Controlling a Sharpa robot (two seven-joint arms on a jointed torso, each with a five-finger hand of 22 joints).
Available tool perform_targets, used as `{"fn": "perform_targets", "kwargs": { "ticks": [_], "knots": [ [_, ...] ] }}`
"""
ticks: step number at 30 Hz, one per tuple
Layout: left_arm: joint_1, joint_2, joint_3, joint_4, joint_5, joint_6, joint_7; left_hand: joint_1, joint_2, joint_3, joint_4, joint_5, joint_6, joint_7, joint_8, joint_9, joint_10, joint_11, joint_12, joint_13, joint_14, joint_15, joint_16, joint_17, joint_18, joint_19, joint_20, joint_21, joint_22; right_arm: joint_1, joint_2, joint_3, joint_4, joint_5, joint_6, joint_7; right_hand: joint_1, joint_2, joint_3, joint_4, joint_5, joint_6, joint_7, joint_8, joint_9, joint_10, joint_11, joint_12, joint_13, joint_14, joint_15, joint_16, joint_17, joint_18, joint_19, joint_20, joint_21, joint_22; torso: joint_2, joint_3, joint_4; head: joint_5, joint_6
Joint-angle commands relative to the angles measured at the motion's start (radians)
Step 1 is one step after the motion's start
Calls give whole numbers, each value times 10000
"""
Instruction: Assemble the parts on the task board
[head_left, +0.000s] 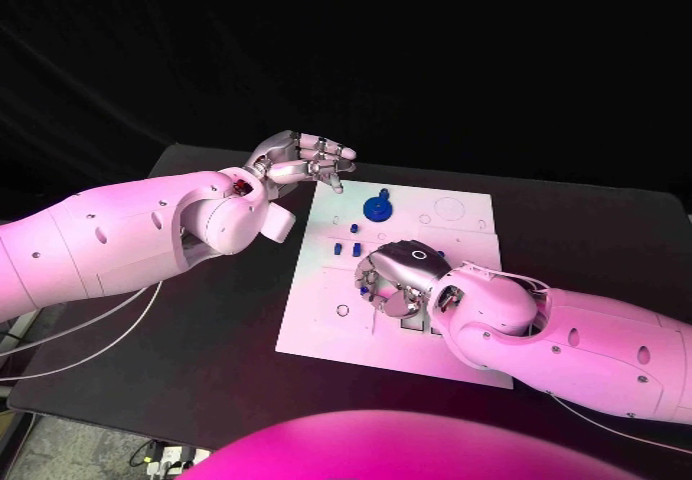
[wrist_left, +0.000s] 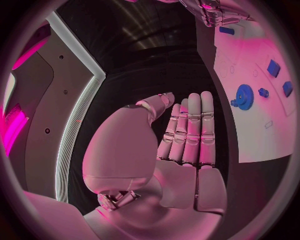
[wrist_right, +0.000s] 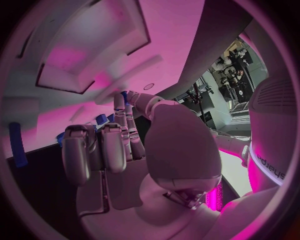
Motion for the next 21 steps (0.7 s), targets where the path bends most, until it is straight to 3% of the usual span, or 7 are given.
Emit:
{"fn": "perform_targets", "kwargs": {
  "ticks": [1, 3, 5, 9, 16, 21],
  "knots": [
    [6, 9, 6, 27, 41, 162, 37, 60, 60, 17, -65, 35, -25, 30, -36, -9, -39, 38, -40, -11, -54, 18, -35, -9, 27, -73, -16, 39, 9, -34, -13, -32, -30, -200, 159, -201, -190, -87, -31, 66, -47, -455, 148, -307, -156, -220, 111, -142, -63, 535, 119, -42, 363, -152, 662, 70, -123, 2232, -9, -2, -3, 4, 2],
    [6, 8, 6, 27, 41, 171, 32, 60, 60, 17, -65, 35, -25, 30, -36, -9, -39, 38, -40, -11, -54, 18, -35, -9, 27, -73, -16, 39, 9, -34, -51, -33, -16, -224, -1, -301, -279, -211, -35, 104, -23, -807, 280, -573, -272, -321, 212, -195, -89, 534, 202, -29, 370, -140, 641, 141, -181, 2211, -12, 3, 1, 1, 2],
    [6, 6, 6, 26, 41, 177, 26, 60, 60, 17, -65, 35, -25, 30, -36, -9, -39, 38, -40, -11, -54, 18, -35, -9, 27, -73, -16, 39, 9, -35, -91, -33, 2, -241, -133, -367, -376, -318, -132, 138, 400, -912, 296, -691, -320, -420, 251, -241, -112, 524, 242, -36, 345, -124, 617, 192, -249, 2185, -8, 9, 4, -3, 2],
    [6, -2, 6, 26, 41, 188, 15, 60, 60, 17, -65, 35, -25, 30, -36, -9, -39, 38, -40, -11, -54, 18, -35, -9, 27, -73, -16, 39, 9, -35, -212, -34, 91, -264, -404, -436, -439, -439, -272, 152, 433, -1101, 275, -844, -381, -537, 267, -289, -136, 504, 261, -65, 293, -89, 560, 224, -403, 2124, -5, 8, 0, -2, 2],
    [6, -11, 6, 19, 41, 204, 3, 55, 64, 9, -69, 34, -25, 32, -38, -10, -42, 40, -39, -11, -54, 20, -37, -10, 29, -80, -12, 43, 14, -33, -577, -14, 461, -263, -766, -426, -517, -563, -454, 192, 464, -1145, 188, -901, -401, -620, 223, -304, -144, 490, 231, -93, 241, -65, 529, 218, -502, 2084, -10, 12, -4, -19, 2],
    [6, -33, 6, 18, 41, 226, -5, 55, 64, 9, -69, 34, -25, 32, -38, -10, -42, 40, -39, -11, -54, 20, -37, -10, 29, -80, -12, 43, 14, 40, -1276, 136, 1100, -255, -1096, -411, -511, -540, -527, 217, 496, -990, 130, -829, -371, -579, 178, -262, -128, 482, 194, -122, 188, -68, 541, 192, -491, 2088, -10, 6, -4, -67, 2]
  ]
}}
